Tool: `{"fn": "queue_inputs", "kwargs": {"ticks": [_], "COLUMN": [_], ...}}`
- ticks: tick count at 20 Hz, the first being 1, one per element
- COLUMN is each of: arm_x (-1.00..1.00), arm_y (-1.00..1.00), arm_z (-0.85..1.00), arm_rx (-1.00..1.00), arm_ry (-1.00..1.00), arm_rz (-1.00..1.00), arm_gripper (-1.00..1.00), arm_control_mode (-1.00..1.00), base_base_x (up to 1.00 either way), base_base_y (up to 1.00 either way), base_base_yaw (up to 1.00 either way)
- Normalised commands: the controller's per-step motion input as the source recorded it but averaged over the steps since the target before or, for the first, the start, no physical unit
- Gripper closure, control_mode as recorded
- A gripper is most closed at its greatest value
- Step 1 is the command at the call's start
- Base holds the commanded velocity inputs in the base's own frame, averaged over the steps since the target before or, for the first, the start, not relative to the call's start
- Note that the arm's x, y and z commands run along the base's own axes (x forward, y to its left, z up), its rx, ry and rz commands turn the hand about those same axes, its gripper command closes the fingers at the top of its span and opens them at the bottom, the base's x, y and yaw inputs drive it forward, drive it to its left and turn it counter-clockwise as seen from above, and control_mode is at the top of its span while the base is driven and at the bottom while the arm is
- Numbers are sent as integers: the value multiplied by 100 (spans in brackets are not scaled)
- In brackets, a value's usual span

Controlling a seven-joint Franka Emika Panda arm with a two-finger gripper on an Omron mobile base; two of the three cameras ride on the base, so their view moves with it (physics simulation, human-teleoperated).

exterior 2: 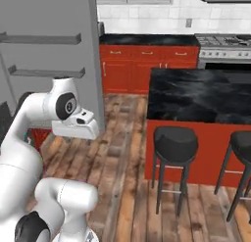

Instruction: Place one of the steaks on the plate and the other in the bowl. Then place the bowl in the fridge.

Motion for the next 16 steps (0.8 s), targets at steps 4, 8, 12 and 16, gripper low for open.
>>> {"fn": "queue_inputs", "kwargs": {"ticks": [4,8,12,16], "arm_x": [0,0,0,0], "arm_y": [0,0,0,0], "arm_z": [0,0,0,0], "arm_rx": [0,0,0,0], "arm_ry": [0,0,0,0], "arm_rz": [0,0,0,0], "arm_gripper": [-100,-100,-100,-100], "arm_control_mode": [100,100,100,100], "base_base_x": [0,0,16,66], "base_base_y": [-83,-98,-100,-100], "base_base_yaw": [-80,-71,-61,-22]}}
